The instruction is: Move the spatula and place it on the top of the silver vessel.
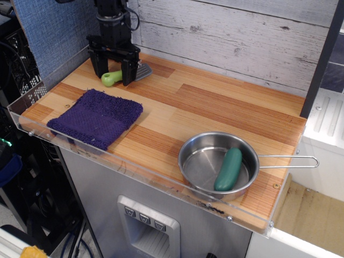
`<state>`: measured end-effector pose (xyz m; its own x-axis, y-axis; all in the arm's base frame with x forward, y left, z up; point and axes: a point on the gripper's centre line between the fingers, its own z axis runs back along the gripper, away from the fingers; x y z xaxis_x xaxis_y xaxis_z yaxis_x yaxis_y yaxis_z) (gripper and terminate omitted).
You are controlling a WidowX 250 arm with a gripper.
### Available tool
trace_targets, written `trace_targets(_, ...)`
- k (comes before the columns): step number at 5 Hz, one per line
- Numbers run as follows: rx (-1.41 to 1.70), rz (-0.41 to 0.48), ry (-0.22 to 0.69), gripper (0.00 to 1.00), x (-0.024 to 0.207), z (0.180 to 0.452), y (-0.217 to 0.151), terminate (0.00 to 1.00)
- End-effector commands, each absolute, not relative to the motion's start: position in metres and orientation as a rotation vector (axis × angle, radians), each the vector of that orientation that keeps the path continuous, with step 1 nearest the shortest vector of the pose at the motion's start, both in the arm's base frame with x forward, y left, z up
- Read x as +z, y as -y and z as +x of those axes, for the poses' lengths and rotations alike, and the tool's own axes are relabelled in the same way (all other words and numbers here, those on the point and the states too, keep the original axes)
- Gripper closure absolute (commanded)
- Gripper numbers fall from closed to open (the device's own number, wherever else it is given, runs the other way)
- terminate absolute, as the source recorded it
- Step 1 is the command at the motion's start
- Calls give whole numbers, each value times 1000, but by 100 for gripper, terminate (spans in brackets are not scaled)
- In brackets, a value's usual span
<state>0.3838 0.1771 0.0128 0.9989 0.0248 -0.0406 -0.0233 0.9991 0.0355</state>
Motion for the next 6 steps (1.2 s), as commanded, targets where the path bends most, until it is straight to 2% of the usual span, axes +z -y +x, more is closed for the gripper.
trace_targets(1, 33, 53, -20, 100, 16, 391, -173, 0)
trace_targets(3, 52, 34, 49, 100, 39, 386, -163, 0)
trace_targets(4, 80, 2, 88, 100, 63, 379, -163, 0)
trace_targets(5, 152, 12, 136, 100, 113, 367, -158, 0)
trace_targets(6, 107, 27, 161, 100, 140, 366, -116, 0)
